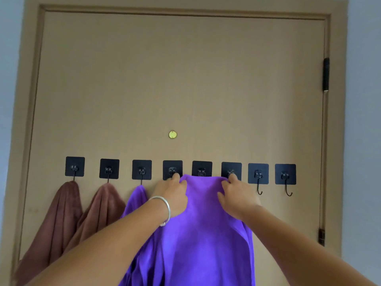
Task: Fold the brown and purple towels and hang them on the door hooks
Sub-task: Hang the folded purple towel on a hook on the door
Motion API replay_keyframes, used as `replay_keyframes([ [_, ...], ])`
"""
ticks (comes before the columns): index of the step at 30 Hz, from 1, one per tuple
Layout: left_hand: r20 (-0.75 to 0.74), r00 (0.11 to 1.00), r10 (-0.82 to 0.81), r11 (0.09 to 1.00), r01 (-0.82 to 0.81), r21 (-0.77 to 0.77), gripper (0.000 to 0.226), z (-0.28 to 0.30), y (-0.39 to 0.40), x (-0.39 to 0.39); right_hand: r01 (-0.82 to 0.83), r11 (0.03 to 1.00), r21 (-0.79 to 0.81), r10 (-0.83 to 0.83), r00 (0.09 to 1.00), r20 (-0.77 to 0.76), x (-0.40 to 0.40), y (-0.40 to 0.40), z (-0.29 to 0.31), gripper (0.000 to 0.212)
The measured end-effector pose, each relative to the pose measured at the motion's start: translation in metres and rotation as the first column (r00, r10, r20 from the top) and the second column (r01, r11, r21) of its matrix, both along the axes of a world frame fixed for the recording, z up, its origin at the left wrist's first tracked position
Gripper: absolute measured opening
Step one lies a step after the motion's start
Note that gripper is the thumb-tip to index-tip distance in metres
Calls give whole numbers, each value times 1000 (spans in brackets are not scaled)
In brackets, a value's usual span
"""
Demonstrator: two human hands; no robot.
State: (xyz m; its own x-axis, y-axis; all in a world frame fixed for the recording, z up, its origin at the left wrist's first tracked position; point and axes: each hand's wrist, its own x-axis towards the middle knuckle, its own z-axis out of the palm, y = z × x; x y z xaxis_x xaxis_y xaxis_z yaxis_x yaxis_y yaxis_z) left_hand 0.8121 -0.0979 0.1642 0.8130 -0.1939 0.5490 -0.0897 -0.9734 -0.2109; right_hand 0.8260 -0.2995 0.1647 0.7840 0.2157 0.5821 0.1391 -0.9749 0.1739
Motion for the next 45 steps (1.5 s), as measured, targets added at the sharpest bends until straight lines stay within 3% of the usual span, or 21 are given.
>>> replay_keyframes([
  [3,-19,999,46,999,-46,9,22,-10,-21,11,21,1000,1,-21,999,-44,9,14,-13,37],
  [5,-19,998,62,997,-63,-34,27,-17,-30,17,28,1000,0,-28,1000,1,13,18,-16,28],
  [7,-20,997,77,996,-78,-53,33,-24,-34,20,37,999,7,-37,999,20,17,19,-18,32],
  [14,-150,988,43,995,-56,-84,33,-42,-39,23,-14,997,-73,13,1000,-17,26,18,-37,36],
  [19,-238,969,-66,945,-16,-328,28,-56,-49,17,-102,986,130,125,975,-185,26,31,-70,32],
  [21,-250,966,-72,955,-6,-297,30,-63,-44,16,-117,974,196,155,969,-193,25,29,-81,33],
  [25,-292,955,53,997,-70,-46,30,-74,-34,11,-144,989,19,145,987,-70,25,22,-85,27],
  [27,-280,954,108,994,-96,58,31,-74,-32,6,-181,983,21,183,976,-118,24,19,-86,33],
  [30,-167,978,125,991,-116,61,32,-59,-30,-4,-182,983,36,185,979,-85,21,3,-80,35],
  [33,50,999,-3,1000,4,-25,27,-40,-31,-6,-225,968,110,221,974,45,18,-17,-79,29],
  [36,238,952,-189,979,201,-26,17,-32,-43,4,-202,973,114,190,976,110,11,-43,-79,27],
  [40,284,860,-424,902,429,50,31,-31,-82,17,-77,994,80,68,992,110,-11,-81,-70,28],
  [45,249,728,-639,762,644,72,36,-32,-138,30,200,971,128,-210,975,71,-45,-130,-53,36],
])
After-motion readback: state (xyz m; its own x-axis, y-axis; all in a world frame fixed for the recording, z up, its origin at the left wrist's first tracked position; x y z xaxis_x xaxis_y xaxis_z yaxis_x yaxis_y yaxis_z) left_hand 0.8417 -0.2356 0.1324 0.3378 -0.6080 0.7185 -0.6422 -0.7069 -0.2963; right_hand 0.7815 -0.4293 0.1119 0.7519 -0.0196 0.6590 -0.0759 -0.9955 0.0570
